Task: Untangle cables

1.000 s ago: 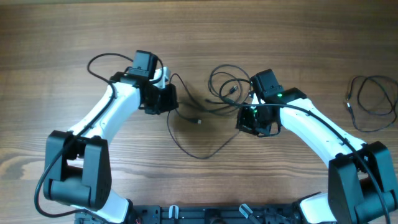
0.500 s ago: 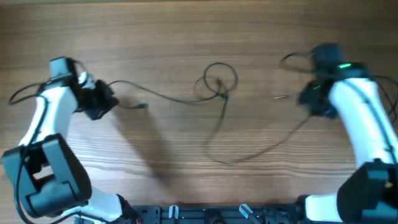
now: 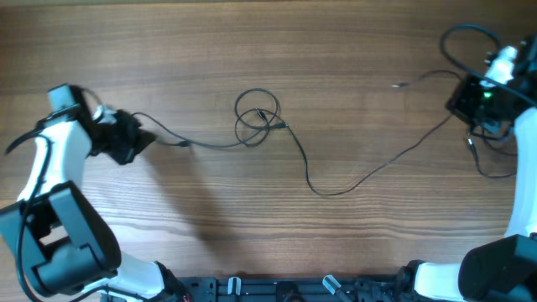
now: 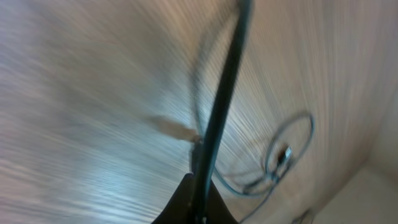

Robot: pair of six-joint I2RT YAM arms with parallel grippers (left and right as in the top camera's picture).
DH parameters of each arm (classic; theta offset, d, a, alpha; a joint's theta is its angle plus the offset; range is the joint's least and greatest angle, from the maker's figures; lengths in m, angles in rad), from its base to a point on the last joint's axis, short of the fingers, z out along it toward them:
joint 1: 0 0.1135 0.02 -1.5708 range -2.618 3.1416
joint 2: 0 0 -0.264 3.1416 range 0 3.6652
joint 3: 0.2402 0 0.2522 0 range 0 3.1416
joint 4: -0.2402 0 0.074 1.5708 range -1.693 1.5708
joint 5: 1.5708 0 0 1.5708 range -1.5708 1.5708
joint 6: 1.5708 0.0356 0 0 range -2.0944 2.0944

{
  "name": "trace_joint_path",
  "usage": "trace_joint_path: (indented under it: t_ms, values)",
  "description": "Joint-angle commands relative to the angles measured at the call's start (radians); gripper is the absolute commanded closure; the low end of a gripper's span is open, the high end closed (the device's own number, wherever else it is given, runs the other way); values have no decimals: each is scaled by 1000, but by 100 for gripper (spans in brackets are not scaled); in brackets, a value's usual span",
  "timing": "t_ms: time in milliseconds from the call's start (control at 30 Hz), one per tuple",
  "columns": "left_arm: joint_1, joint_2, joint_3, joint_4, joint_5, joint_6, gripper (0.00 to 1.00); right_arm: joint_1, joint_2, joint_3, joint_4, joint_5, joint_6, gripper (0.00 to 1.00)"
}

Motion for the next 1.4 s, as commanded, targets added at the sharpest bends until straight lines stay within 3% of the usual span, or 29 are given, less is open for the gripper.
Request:
trace_joint_path:
  t_ms: [0,133,167,300,367,400,500,633,800,933,1000,1100,1167,1200,1267,1300,1367]
  values:
    - [-129,-26,1,16,44,126,88,61,-10,14,18,109,-39,96]
    - [-251,-26,1,17,-23,138,43,45,-10,14,47,351,80,96]
    - [-282,-26,1,17,-35,138,41,31,-10,14,58,424,124,96]
    - [-374,-26,1,17,-72,138,39,-43,-10,14,98,515,303,96]
    - [-448,-26,1,29,-104,138,39,-63,-10,14,161,329,239,94]
    - [-474,-25,1,37,-138,138,38,-61,-10,14,180,240,161,89]
    - [-541,-22,1,60,-224,138,38,-29,-10,14,163,166,79,54]
    - [-614,-22,1,70,-296,138,37,49,-10,10,84,163,11,28]
    - [-649,-21,1,70,-308,138,37,219,2,8,-74,0,-295,27]
    - [-649,-21,1,70,-308,138,37,351,32,-35,-158,10,-342,24]
    - [-649,-21,1,69,-308,138,38,416,50,-94,-150,6,-346,18]
    - [-649,-21,1,69,-308,138,37,489,83,-169,-118,4,-195,12]
    - [-649,-21,1,70,-308,138,38,533,97,-248,-51,23,116,22]
    - [-649,-21,1,70,-308,138,38,545,97,-289,-27,46,303,22]
    - [-649,-21,1,70,-308,138,37,570,97,-378,34,60,623,16]
    - [-649,-21,1,69,-308,138,38,584,97,-427,88,60,786,4]
    - [-649,-21,1,66,-308,138,39,598,97,-498,158,59,952,0]
